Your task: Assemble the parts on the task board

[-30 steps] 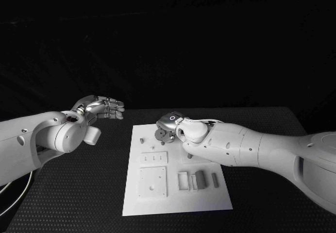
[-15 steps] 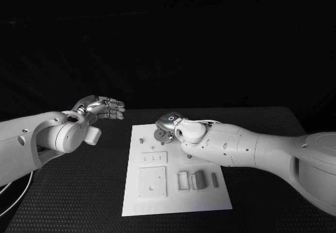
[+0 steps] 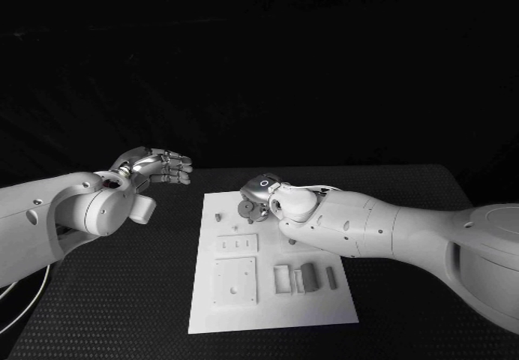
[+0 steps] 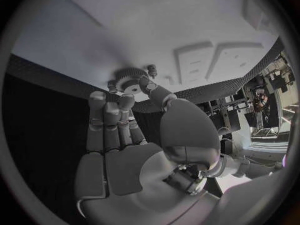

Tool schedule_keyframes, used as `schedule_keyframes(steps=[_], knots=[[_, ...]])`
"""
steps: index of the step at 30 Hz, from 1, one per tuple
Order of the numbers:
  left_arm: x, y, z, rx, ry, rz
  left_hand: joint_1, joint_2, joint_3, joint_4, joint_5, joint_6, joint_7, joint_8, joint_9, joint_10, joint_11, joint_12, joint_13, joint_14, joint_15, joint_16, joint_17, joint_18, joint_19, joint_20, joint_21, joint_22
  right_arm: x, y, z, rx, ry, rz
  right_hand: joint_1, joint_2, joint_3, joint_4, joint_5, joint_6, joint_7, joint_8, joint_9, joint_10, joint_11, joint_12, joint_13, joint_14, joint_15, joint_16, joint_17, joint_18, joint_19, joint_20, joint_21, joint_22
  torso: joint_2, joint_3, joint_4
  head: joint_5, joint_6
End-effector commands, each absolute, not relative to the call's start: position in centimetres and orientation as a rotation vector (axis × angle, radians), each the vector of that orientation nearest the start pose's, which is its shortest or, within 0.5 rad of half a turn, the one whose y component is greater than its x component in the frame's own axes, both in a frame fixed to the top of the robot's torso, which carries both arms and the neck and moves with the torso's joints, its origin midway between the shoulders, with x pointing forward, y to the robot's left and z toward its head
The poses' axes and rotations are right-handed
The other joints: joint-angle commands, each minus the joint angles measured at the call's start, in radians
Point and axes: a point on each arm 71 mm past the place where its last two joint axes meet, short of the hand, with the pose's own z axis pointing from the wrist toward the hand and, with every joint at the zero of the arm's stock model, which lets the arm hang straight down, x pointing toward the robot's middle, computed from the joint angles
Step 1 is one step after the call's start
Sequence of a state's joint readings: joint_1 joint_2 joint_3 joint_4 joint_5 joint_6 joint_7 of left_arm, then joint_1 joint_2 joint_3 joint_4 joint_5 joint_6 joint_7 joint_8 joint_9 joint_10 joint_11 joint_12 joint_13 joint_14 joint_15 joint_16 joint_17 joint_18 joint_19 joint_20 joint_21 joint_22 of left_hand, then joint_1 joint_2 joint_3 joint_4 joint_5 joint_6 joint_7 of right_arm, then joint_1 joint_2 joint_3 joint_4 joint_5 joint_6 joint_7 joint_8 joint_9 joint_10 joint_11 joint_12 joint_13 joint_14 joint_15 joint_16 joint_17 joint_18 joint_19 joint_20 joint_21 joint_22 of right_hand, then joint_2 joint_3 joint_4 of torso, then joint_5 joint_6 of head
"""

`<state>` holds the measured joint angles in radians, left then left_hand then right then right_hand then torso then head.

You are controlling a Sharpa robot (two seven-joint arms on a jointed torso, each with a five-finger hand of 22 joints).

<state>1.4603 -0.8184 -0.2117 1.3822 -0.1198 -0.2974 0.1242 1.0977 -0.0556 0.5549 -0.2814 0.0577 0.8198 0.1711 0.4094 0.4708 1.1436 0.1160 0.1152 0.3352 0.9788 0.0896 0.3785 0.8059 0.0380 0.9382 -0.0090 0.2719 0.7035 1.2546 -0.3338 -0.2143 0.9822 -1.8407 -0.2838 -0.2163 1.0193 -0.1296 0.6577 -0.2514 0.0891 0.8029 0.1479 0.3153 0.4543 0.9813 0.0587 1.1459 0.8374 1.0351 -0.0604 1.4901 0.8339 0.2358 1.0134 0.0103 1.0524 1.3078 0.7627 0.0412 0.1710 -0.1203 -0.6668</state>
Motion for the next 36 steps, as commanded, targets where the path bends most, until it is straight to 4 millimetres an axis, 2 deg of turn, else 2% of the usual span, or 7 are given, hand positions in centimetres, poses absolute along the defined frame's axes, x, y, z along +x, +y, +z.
schedule_keyframes(steps=[1,16,19,23,25,32,36], knots=[[53.6,24.2,-12.9,-0.964,1.602,-1.237,-0.005,-0.001,-0.004,-0.002,-0.007,0.001,0.005,-0.004,0.002,0.004,0.004,-0.004,0.001,0.003,0.004,-0.006,0.002,0.005,0.001,0.003,-0.005,0.002,55.3,-8.6,-22.9,-0.601,1.573,0.254,0.002,-0.015,0.002,0.008,0.006,0.073,0.006,-0.017,-0.01,-0.073,-0.015,-0.003,-0.001,0.014,-0.001,-0.008,0.001,0.026,0.001,-0.007,-0.009,0.011,0.0,0.0007,0.0,0.0,0.0],[53.6,24.3,-12.9,-0.965,1.6,-1.234,-0.006,-0.001,-0.004,-0.002,-0.007,0.001,0.005,-0.004,0.002,0.004,0.004,-0.006,0.002,0.003,0.004,-0.007,0.002,0.005,0.001,0.003,-0.006,0.002,55.3,-8.8,-23.0,-0.583,1.589,0.27,0.013,-0.019,0.003,0.016,0.006,0.034,0.022,-0.038,-0.024,-0.085,0.0,-0.004,-0.001,0.006,0.014,-0.014,0.002,0.026,-0.004,-0.002,-0.015,0.011,0.0,0.0008,0.0002,-0.001,0.001],[53.6,24.3,-12.9,-0.965,1.6,-1.234,-0.006,-0.001,-0.004,-0.002,-0.007,0.001,0.005,-0.004,0.002,0.004,0.004,-0.006,0.003,0.003,0.004,-0.007,0.002,0.005,0.001,0.003,-0.006,0.002,55.4,-9.1,-23.1,-0.579,1.614,0.276,0.018,0.005,0.003,0.012,0.005,0.032,0.023,-0.038,-0.026,-0.089,0.001,-0.005,-0.001,0.003,0.015,-0.015,0.003,0.026,-0.008,0.0,-0.017,0.012,0.0,0.0008,0.0,-0.001,0.001],[53.6,24.3,-12.9,-0.965,1.6,-1.234,-0.007,-0.001,-0.004,-0.001,-0.007,0.001,0.005,-0.005,0.002,0.004,0.004,-0.006,0.003,0.003,0.004,-0.007,0.002,0.004,0.001,0.003,-0.006,0.003,55.3,-9.3,-23.3,-0.58,1.629,0.282,0.026,0.085,0.001,-0.023,0.005,0.033,0.02,-0.034,-0.027,-0.095,-0.003,-0.004,-0.001,-0.004,0.013,-0.015,0.005,0.026,-0.018,0.005,-0.018,0.017,0.0,0.0005,0.0002,-0.001,0.0],[53.6,24.3,-12.9,-0.966,1.599,-1.233,-0.008,-0.001,-0.004,-0.001,-0.007,0.001,0.005,-0.005,0.002,0.004,0.004,-0.006,0.003,0.003,0.005,-0.007,0.003,0.004,0.001,0.003,-0.006,0.003,55.3,-9.4,-23.3,-0.578,1.63,0.282,0.03,0.109,0.003,-0.036,0.006,0.035,0.017,-0.032,-0.028,-0.097,-0.004,-0.004,-0.001,-0.005,0.011,-0.015,0.006,0.026,-0.021,0.006,-0.017,0.018,0.0,0.0007,-0.0001,0.0,0.0],[53.6,24.4,-12.9,-0.967,1.598,-1.232,-0.007,0.0,-0.004,-0.001,-0.006,0.001,0.005,-0.005,0.002,0.005,0.004,-0.007,0.004,0.003,0.004,-0.008,0.003,0.005,0.001,0.003,-0.006,0.003,55.2,-9.8,-23.2,-0.566,1.629,0.292,0.021,0.073,-0.006,-0.034,0.006,0.036,0.02,-0.031,-0.03,-0.096,-0.001,-0.002,-0.002,-0.005,0.013,-0.014,0.008,0.026,-0.02,0.008,-0.015,0.018,0.0,0.0009,-0.0001,0.0,0.0],[53.6,24.4,-12.9,-0.968,1.597,-1.231,-0.007,0.0,-0.004,-0.002,-0.007,0.001,0.005,-0.005,0.002,0.005,0.004,-0.007,0.004,0.003,0.004,-0.008,0.003,0.005,0.001,0.003,-0.007,0.003,55.2,-9.9,-23.3,-0.569,1.639,0.295,0.021,0.071,-0.005,-0.034,0.006,0.036,0.02,-0.031,-0.03,-0.095,-0.001,-0.002,-0.002,-0.004,0.013,-0.014,0.008,0.026,-0.02,0.008,-0.015,0.018,0.0,0.0006,0.0,0.0,0.0]])
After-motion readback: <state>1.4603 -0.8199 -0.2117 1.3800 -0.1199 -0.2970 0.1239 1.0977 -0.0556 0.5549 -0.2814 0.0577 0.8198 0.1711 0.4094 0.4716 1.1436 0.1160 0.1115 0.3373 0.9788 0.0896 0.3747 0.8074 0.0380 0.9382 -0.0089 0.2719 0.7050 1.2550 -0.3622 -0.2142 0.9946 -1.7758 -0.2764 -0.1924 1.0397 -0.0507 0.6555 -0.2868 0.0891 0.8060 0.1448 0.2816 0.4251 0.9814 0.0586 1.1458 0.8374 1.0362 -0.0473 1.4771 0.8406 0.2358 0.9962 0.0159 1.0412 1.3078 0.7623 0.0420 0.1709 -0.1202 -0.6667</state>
